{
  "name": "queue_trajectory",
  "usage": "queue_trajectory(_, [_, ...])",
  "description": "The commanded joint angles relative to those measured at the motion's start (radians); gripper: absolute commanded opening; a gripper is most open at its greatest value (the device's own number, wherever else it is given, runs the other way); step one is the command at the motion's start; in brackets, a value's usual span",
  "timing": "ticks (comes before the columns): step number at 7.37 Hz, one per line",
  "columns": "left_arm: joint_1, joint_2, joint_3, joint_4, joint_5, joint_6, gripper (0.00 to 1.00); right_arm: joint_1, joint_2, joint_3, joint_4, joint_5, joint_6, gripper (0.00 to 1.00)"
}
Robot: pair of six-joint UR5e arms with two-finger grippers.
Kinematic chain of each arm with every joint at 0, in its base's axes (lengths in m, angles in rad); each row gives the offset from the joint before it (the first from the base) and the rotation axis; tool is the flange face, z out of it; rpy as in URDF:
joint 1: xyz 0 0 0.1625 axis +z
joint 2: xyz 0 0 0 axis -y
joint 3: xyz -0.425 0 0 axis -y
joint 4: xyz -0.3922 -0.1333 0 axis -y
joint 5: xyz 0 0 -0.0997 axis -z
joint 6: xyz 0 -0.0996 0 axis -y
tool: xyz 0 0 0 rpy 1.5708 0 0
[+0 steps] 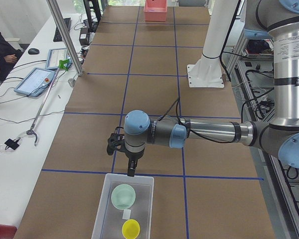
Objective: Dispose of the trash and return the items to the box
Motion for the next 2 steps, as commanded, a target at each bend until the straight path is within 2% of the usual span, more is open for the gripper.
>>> queue_trajectory(1, [0.0, -0.001, -0.004, 0.0, 0.0, -0.002, 0.98, 0.0, 0.0, 0.0, -0.002, 0.002, 0.001, 1.0])
queue_trajectory(2, [0.0, 0.001, -0.003, 0.0, 0.002, -0.002, 0.98, 0.0, 0.001, 0.002, -0.004, 0.0, 0.001, 1.0])
